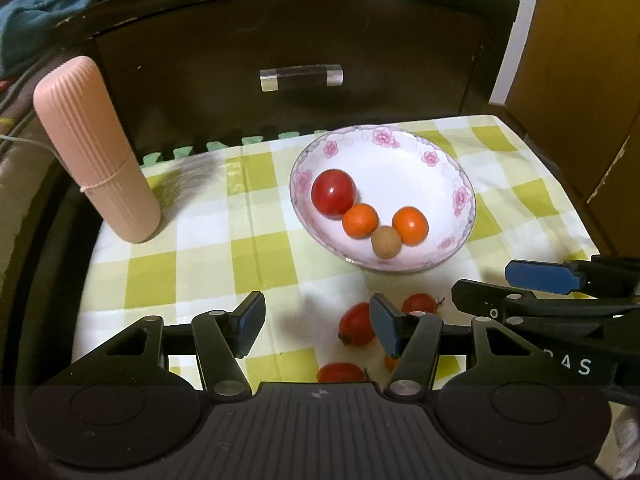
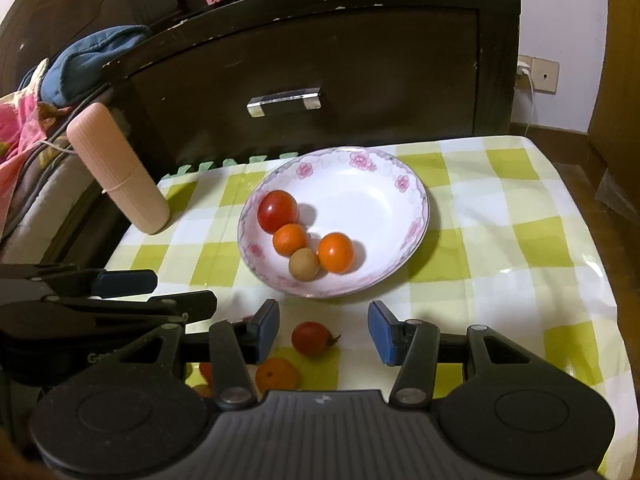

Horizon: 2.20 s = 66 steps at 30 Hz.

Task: Organize fruits
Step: 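Withdraw both open tools from the bowl toward the fruits on the cloth, then grasp a small brown round fruit with the left tool while the right tool grasps a tangerine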

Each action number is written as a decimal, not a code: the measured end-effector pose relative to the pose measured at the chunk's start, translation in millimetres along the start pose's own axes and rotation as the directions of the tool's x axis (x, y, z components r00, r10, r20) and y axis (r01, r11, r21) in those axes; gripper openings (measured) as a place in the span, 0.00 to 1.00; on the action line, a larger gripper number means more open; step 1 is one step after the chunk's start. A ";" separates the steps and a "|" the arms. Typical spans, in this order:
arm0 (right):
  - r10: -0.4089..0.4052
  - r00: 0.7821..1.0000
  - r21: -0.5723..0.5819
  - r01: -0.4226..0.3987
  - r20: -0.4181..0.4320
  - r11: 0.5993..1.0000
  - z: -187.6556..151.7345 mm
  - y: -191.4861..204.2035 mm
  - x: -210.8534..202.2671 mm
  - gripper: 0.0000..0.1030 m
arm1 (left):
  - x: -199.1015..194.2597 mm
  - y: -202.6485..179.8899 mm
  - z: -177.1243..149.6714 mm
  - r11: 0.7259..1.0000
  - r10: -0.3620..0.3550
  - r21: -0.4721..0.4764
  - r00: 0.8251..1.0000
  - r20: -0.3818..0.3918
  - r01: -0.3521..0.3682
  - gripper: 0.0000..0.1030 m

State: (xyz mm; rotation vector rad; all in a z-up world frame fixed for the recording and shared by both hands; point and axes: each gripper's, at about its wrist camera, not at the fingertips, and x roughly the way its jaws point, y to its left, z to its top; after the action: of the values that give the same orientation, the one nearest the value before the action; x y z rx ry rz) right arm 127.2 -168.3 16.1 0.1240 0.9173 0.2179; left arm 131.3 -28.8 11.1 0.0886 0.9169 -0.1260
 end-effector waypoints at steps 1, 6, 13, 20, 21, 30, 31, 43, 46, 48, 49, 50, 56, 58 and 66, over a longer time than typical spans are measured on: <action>0.001 1.000 -0.001 -0.001 -0.002 1.000 -1.6 1.2 -1.1 0.46 | -1.8 0.2 -1.6 1.000 0.001 0.001 1.000 0.000 -0.001 0.63; 0.011 1.000 -0.005 -0.011 -0.008 1.000 -8.9 7.1 -6.3 0.46 | -9.4 2.5 -9.8 1.000 0.008 0.002 1.000 -0.005 -0.008 0.63; 0.024 0.999 -0.011 -0.024 -0.029 1.000 -18.5 15.7 -8.8 0.46 | -14.1 6.2 -21.5 1.000 0.017 0.012 1.000 -0.025 -0.017 0.62; 0.043 0.998 -0.014 -0.044 -0.055 0.999 -26.4 24.1 -7.6 0.46 | -15.9 16.4 -30.6 1.000 0.008 -0.005 0.999 -0.052 -0.008 0.62; 0.048 0.997 -0.016 -0.049 -0.058 0.999 -26.8 25.7 -7.4 0.46 | -15.6 19.0 -31.9 1.000 0.002 -0.011 0.998 -0.060 -0.003 0.62; 0.084 0.991 -0.030 -0.088 -0.101 0.996 -31.0 34.6 -1.4 0.46 | -4.3 28.0 -42.5 0.999 -0.014 -0.038 0.994 -0.113 0.010 0.64; 0.085 0.991 -0.028 -0.088 -0.102 0.996 -31.2 34.2 -1.5 0.46 | -2.6 28.6 -42.6 0.999 -0.014 -0.039 0.993 -0.117 0.009 0.63; 0.095 0.988 -0.019 -0.098 -0.119 0.995 -32.4 33.3 3.3 0.49 | 23.0 31.7 -42.6 0.999 0.003 -0.043 0.984 -0.176 -0.010 0.46; 0.099 0.987 -0.024 -0.103 -0.127 0.994 -34.2 35.1 5.4 0.49 | 29.1 31.5 -43.5 0.999 0.004 -0.048 0.981 -0.196 -0.014 0.41; 0.098 0.987 -0.025 -0.102 -0.127 0.995 -34.1 34.9 6.2 0.49 | 31.9 31.1 -44.8 0.999 0.006 -0.047 0.978 -0.207 -0.017 0.35; 0.094 0.988 -0.022 -0.098 -0.126 0.995 -33.7 33.6 6.4 0.49 | 32.3 30.8 -45.3 0.999 0.009 -0.046 0.978 -0.209 -0.019 0.33; 0.091 0.988 -0.018 -0.094 -0.124 0.995 -32.8 32.1 6.6 0.49 | 32.1 30.5 -45.2 0.999 0.012 -0.044 0.978 -0.206 -0.021 0.33; 0.065 0.991 0.020 -0.063 -0.118 0.998 -30.7 17.0 7.1 0.49 | 31.0 30.9 -45.3 0.999 0.010 -0.050 0.979 -0.203 -0.020 0.32; 0.054 0.991 0.027 -0.051 -0.122 0.998 -30.9 12.6 8.5 0.49 | 29.2 31.1 -45.7 0.998 0.005 -0.053 0.980 -0.200 -0.015 0.32; 0.023 0.992 0.062 -0.015 -0.123 0.998 -28.6 -4.0 12.2 0.49 | 15.4 31.9 -49.5 0.998 -0.021 -0.055 0.981 -0.192 0.010 0.32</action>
State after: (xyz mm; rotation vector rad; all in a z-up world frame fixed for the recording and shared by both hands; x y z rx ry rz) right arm 112.1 -168.8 -11.3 0.1771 1.0469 0.2171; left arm 106.3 8.2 -30.4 0.0436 1.1134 -0.1083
